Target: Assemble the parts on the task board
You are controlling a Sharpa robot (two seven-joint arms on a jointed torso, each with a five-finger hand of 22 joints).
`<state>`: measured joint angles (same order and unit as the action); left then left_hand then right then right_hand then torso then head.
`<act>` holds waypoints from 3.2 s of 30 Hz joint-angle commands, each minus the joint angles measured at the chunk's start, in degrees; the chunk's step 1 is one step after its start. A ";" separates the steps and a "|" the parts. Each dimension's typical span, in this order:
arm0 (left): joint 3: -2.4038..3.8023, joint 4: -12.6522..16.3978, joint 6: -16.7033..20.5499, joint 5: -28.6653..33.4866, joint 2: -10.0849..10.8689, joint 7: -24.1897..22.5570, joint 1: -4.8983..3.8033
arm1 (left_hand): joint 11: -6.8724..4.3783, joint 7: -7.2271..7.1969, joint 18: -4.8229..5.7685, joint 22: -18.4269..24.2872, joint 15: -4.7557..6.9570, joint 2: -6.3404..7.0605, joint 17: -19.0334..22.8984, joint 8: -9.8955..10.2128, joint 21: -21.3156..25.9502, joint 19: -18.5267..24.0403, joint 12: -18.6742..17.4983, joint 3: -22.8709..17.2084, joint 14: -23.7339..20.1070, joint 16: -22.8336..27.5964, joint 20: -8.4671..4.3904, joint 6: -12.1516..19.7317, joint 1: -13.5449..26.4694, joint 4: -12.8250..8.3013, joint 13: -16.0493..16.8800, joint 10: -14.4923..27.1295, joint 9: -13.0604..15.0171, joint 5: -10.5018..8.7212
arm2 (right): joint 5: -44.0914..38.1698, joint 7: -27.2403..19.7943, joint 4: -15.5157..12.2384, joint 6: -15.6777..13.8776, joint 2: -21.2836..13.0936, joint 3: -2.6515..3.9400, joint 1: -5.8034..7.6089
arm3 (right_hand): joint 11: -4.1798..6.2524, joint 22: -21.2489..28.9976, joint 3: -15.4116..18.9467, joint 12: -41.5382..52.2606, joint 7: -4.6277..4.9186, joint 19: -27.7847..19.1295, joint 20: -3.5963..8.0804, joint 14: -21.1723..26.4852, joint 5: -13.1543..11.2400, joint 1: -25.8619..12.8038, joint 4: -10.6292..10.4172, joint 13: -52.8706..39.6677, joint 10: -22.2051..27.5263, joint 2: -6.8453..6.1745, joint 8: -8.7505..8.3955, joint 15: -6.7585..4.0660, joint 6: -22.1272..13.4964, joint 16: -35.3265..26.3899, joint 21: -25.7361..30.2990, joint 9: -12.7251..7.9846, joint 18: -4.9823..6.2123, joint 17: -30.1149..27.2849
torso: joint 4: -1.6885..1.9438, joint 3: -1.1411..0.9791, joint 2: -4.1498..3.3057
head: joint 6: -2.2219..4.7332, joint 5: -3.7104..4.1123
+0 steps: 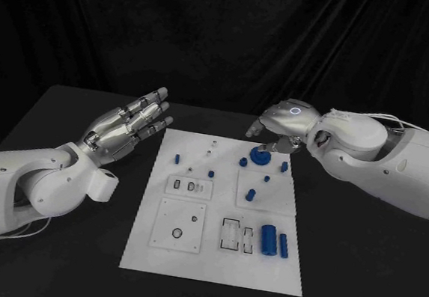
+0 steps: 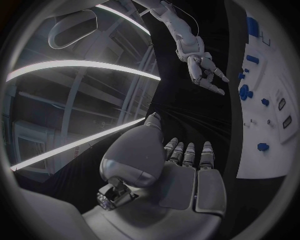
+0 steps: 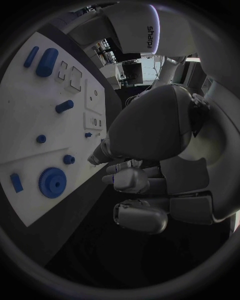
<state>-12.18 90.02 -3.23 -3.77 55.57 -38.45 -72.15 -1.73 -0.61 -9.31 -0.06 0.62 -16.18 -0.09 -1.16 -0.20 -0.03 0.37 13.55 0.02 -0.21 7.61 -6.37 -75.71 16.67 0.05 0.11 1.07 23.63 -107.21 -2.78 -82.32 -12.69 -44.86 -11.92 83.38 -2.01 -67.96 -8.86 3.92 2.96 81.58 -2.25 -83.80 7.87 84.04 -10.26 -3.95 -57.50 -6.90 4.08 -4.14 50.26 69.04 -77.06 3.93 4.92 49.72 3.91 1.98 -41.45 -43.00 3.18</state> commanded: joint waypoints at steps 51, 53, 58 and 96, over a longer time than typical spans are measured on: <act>0.05 -0.93 -1.42 -0.40 -0.54 -5.84 -0.12 | 1.46 0.37 -1.03 0.06 -0.67 -0.32 0.09 -0.04 0.20 0.03 -0.37 -0.95 -0.02 0.21 -1.00 -0.04 -1.53 -0.14 -0.05 -0.11 0.03 1.96 | 2.16 -3.20 6.77 0.42 3.67 0.04 -4.30 | -1.21 -1.45 -2.78 0.06 2.65 -1.23 -0.92 -0.23 7.26 -1.78 0.78 0.14 -1.68 1.48 -0.13 1.05 1.78 0.21 -0.23 -0.07 -0.24 -0.56 | 1.09 0.51 -1.85 | 0.08 0.31; 0.05 -1.00 -1.52 -0.40 -0.57 -5.67 -0.12 | 1.50 0.54 -1.01 0.06 -0.74 -0.30 0.09 -0.06 0.20 0.03 -0.37 -1.08 -0.02 0.21 -0.93 -0.11 -1.70 -0.19 -0.05 -0.11 0.05 2.23 | 2.16 -3.32 7.03 0.43 3.86 0.04 -4.43 | -1.24 -1.42 -2.92 0.10 2.72 -1.27 -0.94 -0.20 7.41 -1.80 0.79 0.13 -1.83 1.47 -0.17 1.07 1.72 0.21 -0.19 -0.08 -0.23 -0.57 | 1.06 0.52 -1.85 | 0.04 0.23; 0.05 -1.25 -1.69 -0.40 -0.71 -5.47 -0.11 | 1.55 0.68 -1.01 0.06 -0.79 -0.28 0.09 -0.07 0.20 0.03 -0.37 -1.19 -0.02 0.21 -0.87 -0.17 -1.86 -0.24 -0.05 -0.11 0.06 2.46 | 2.17 -3.65 7.72 0.36 4.38 0.04 -4.74 | -1.32 -1.40 -3.30 0.18 2.92 -1.37 -1.01 -0.09 7.52 -1.92 0.74 0.11 -2.22 1.53 0.00 1.14 2.12 0.15 -0.12 0.00 -0.21 -0.68 | 1.06 0.58 -1.80 | -0.14 0.08; 0.04 -2.72 -3.20 -0.39 -0.73 -3.14 -0.09 | 2.36 2.38 -0.98 0.06 -2.55 -0.44 0.09 -0.61 0.20 0.03 -0.37 -2.08 -0.02 0.21 0.88 -2.26 -1.52 -0.06 -0.05 -0.11 0.36 2.45 | 6.40 -6.20 9.09 -10.19 5.77 0.05 -5.74 | -0.27 -1.59 -10.81 2.02 2.36 -2.38 -0.39 0.67 6.11 1.70 5.50 0.12 -12.30 2.01 7.10 0.53 13.02 -0.48 1.09 6.82 -0.01 -1.65 | 1.06 0.68 -1.63 | -0.06 -0.40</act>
<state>-12.20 87.23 -5.87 -4.24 54.86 -38.73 -72.15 0.31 1.55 -9.31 -0.09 -1.45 -16.56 -0.05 -1.43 -0.20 -0.05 0.37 11.82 0.03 -0.21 8.23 -8.51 -77.15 16.68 0.08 0.11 1.38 25.97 -102.90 -9.01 -72.88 -19.93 -39.15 -11.96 77.10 -2.32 -69.46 -19.68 5.79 5.12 79.02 -2.77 -82.86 13.88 85.68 -4.95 -3.69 -69.48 -5.58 11.03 -3.42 62.88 68.33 -76.01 7.48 4.92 48.03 5.00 2.65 -43.13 -43.14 2.81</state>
